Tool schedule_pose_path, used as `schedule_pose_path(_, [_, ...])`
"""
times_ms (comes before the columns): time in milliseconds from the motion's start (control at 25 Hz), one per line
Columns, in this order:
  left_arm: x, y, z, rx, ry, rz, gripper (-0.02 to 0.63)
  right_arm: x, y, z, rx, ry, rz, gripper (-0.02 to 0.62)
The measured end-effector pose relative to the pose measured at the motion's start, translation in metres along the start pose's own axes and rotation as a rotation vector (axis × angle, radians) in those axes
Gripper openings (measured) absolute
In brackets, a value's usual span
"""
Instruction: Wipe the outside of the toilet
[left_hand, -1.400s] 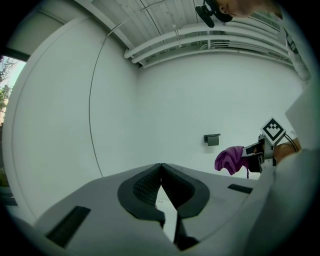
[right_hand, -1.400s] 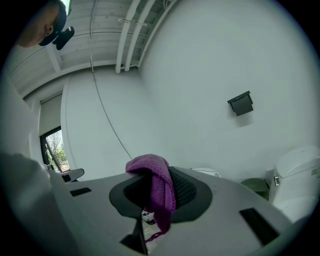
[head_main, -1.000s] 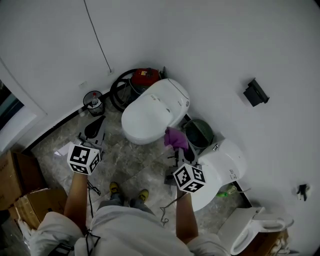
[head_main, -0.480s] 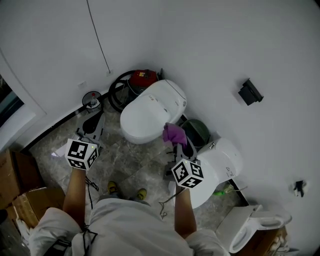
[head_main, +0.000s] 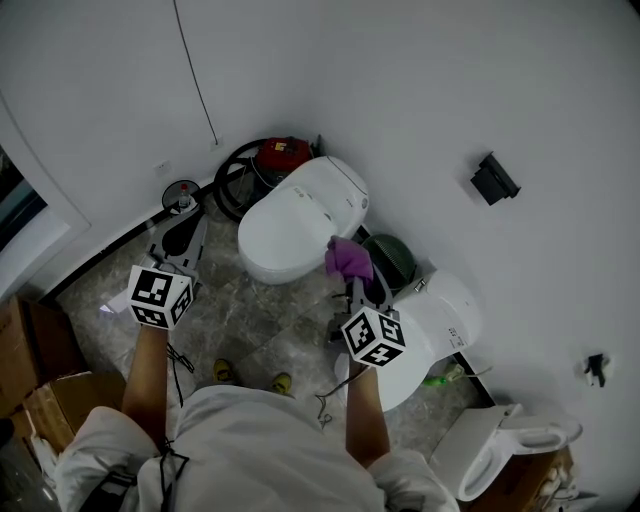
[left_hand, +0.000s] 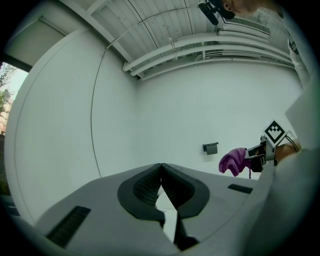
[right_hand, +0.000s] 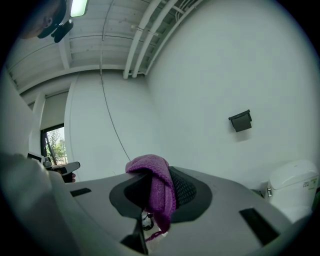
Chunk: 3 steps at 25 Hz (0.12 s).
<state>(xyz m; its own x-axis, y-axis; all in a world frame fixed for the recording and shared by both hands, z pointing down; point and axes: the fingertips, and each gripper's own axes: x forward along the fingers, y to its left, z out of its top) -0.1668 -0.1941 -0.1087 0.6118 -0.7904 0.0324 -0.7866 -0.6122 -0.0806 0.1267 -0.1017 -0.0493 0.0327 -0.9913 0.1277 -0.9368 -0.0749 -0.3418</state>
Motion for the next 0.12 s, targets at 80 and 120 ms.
schedule_pose_path(80, [0.0006,-0.0001,0.0023,0.002,-0.005,0.0,0.017,0.0005,-0.0003,0.0021,-0.013,-0.005,-0.001,0.084])
schedule_pose_path(120, [0.0012,-0.0003,0.0036,0.004,-0.009,0.0,0.017,0.0008,-0.0006,0.0033,-0.021,-0.007,-0.001,0.084])
